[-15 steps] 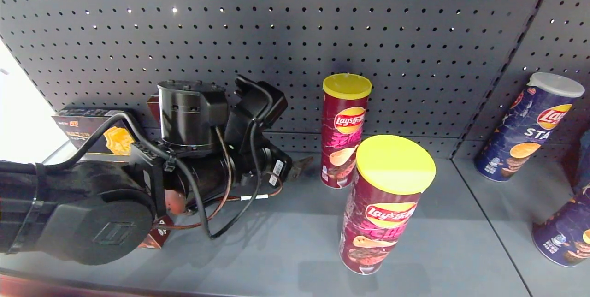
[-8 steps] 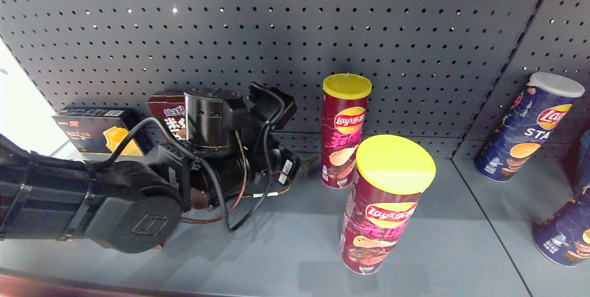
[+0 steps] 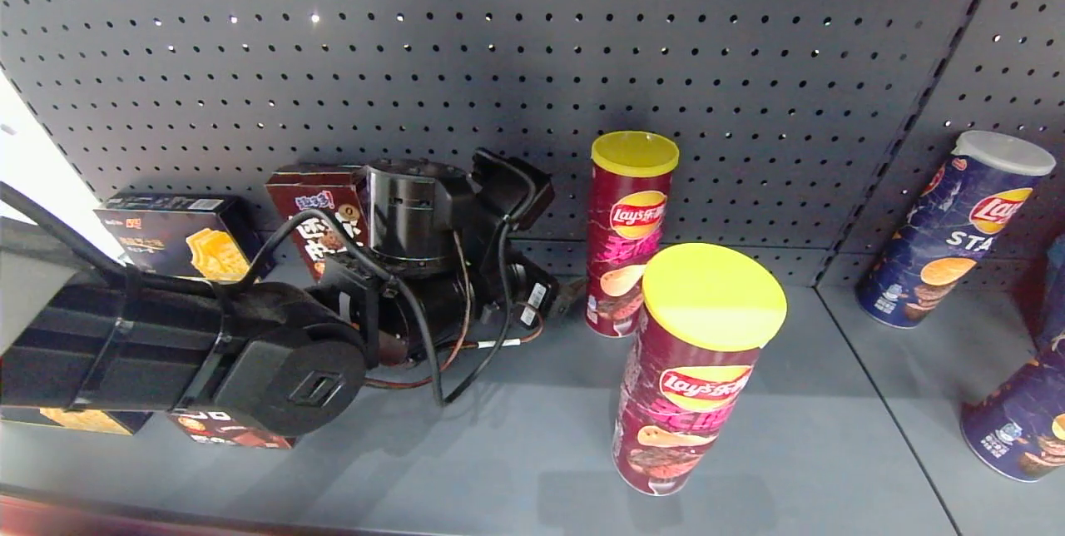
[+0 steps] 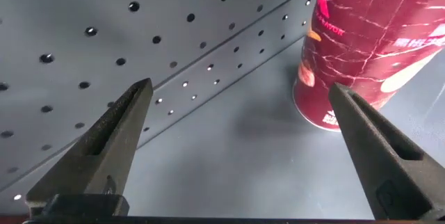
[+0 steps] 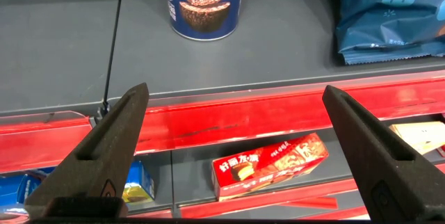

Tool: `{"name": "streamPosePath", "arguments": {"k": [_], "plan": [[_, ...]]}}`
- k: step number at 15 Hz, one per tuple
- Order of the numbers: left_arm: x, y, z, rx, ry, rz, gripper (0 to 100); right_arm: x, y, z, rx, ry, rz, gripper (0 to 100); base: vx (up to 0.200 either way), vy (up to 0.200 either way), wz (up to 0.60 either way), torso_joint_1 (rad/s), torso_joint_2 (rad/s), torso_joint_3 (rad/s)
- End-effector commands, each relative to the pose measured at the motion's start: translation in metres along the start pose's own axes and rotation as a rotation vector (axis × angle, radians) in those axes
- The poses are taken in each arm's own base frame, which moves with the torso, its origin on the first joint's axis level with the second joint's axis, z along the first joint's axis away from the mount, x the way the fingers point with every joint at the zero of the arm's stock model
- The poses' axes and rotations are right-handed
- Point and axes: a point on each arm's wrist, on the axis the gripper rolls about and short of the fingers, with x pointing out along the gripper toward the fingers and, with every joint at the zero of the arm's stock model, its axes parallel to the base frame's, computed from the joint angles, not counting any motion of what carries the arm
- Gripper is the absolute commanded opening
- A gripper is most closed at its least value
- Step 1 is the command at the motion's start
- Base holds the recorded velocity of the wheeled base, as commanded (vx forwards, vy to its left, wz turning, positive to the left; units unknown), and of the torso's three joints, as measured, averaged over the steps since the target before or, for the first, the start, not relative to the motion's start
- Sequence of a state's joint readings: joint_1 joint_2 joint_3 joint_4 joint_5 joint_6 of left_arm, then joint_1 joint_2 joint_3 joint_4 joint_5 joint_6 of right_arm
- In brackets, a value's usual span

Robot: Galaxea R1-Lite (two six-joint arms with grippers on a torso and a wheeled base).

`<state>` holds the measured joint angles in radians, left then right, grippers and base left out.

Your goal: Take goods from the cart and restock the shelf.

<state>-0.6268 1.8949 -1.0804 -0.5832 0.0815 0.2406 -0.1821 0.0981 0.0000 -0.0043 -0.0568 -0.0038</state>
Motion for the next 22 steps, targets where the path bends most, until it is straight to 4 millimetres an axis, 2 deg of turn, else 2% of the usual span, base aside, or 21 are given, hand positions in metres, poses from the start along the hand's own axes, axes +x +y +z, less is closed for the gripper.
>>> {"name": "streamPosePath", "arguments": {"k": [1, 5, 8, 9, 10, 13, 15, 16, 17, 18, 19, 22], "plan": [[0.005, -0.001, -0.004, 0.001, 0.011, -0.002, 100, 0.000, 0.000, 0.000, -0.001, 0.001, 0.000, 100, 0.000, 0.000, 0.00, 0.000, 0.00, 0.000], [0.001, 0.002, -0.006, -0.002, 0.021, 0.006, 100, 0.000, 0.000, 0.000, -0.002, 0.001, 0.000, 100, 0.000, 0.000, 0.00, 0.000, 0.00, 0.000], [-0.008, 0.008, -0.001, -0.006, 0.004, 0.021, 100, 0.000, 0.000, 0.000, -0.001, 0.001, 0.000, 100, 0.000, 0.000, 0.00, 0.000, 0.00, 0.000], [-0.013, 0.012, 0.003, -0.009, -0.011, 0.030, 100, 0.000, 0.000, 0.000, -0.001, 0.001, 0.000, 100, 0.000, 0.000, 0.00, 0.000, 0.00, 0.000], [-0.024, 0.021, 0.017, -0.012, -0.056, 0.056, 100, 0.000, 0.000, 0.000, -0.002, 0.001, 0.000, 100, 0.000, 0.000, 0.00, 0.000, 0.00, 0.000], [-0.064, 0.033, 0.045, -0.008, -0.145, 0.091, 100, 0.000, 0.000, 0.000, -0.001, 0.001, 0.000, 100, 0.000, 0.000, 0.00, 0.000, 0.00, 0.000], [-0.084, 0.035, 0.057, 0.000, -0.169, 0.118, 100, 0.000, 0.000, 0.000, -0.001, 0.001, 0.000, 100, 0.000, 0.000, 0.00, 0.000, 0.00, 0.000], [-0.109, 0.039, 0.067, 0.040, -0.195, 0.145, 100, 0.000, 0.000, 0.000, -0.001, 0.001, 0.000, 100, 0.000, 0.000, 0.00, 0.000, 0.00, 0.000], [-0.119, 0.040, 0.069, 0.053, -0.208, 0.152, 100, 0.000, 0.000, 0.000, -0.001, 0.001, 0.000, 100, 0.000, 0.000, 0.00, 0.000, 0.00, 0.000], [-0.146, 0.041, 0.069, 0.069, -0.225, 0.159, 100, 0.000, 0.000, 0.000, -0.001, 0.001, 0.000, 100, 0.000, 0.000, 0.00, 0.000, 0.00, 0.000], [-0.178, 0.039, 0.059, 0.099, -0.232, 0.164, 100, 0.000, 0.000, 0.000, -0.001, 0.001, 0.000, 100, 0.000, 0.000, 0.00, 0.000, 0.00, 0.000], [-0.246, 0.034, 0.025, 0.143, -0.252, 0.216, 100, 0.000, 0.000, 0.000, -0.004, 0.001, 0.017, 100, 0.000, 0.000, 0.00, 0.000, 0.00, 0.000]]}}
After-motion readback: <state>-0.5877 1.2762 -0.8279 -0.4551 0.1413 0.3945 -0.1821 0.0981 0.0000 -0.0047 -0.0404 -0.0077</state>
